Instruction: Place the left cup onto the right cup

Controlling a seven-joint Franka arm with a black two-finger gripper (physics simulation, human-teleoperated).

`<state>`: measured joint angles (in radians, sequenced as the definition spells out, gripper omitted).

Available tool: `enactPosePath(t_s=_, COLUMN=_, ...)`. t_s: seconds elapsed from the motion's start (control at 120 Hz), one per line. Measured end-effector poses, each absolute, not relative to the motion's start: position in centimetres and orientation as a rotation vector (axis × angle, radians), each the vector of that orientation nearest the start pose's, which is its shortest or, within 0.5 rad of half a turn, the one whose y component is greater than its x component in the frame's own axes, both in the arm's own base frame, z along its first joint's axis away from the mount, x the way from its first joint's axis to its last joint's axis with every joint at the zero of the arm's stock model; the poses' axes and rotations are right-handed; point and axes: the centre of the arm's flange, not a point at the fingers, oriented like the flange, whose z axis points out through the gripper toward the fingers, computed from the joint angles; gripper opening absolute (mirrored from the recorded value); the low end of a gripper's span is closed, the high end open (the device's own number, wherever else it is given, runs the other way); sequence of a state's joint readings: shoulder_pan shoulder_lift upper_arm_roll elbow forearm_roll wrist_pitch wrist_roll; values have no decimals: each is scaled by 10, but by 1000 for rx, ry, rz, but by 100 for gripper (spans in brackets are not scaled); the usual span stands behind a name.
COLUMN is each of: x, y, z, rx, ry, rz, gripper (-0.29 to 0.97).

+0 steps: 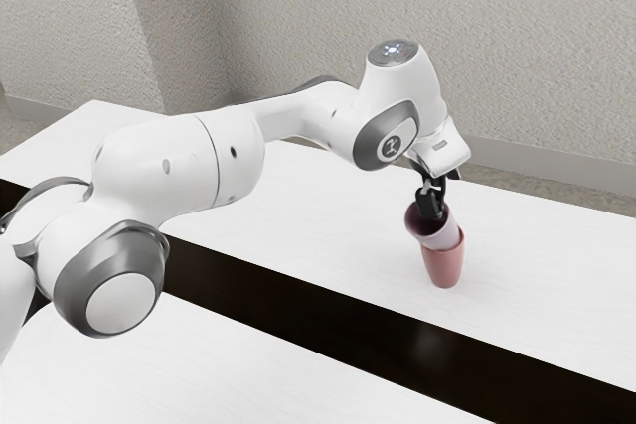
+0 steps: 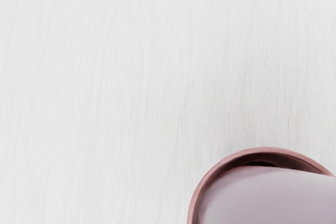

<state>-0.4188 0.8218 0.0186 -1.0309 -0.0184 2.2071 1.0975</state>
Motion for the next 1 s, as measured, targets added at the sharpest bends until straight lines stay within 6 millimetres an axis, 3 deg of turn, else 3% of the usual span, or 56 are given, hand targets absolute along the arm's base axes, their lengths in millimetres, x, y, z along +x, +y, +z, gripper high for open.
enactPosePath(t_s=0.542, x=730, y=-311, z=413, rx=-2175, ry=2028, rz=-503, gripper=68)
enactPosePath(t_s=1.0, x=716, y=-299, z=456, rx=-2167, ry=2019, rz=-486, gripper=68)
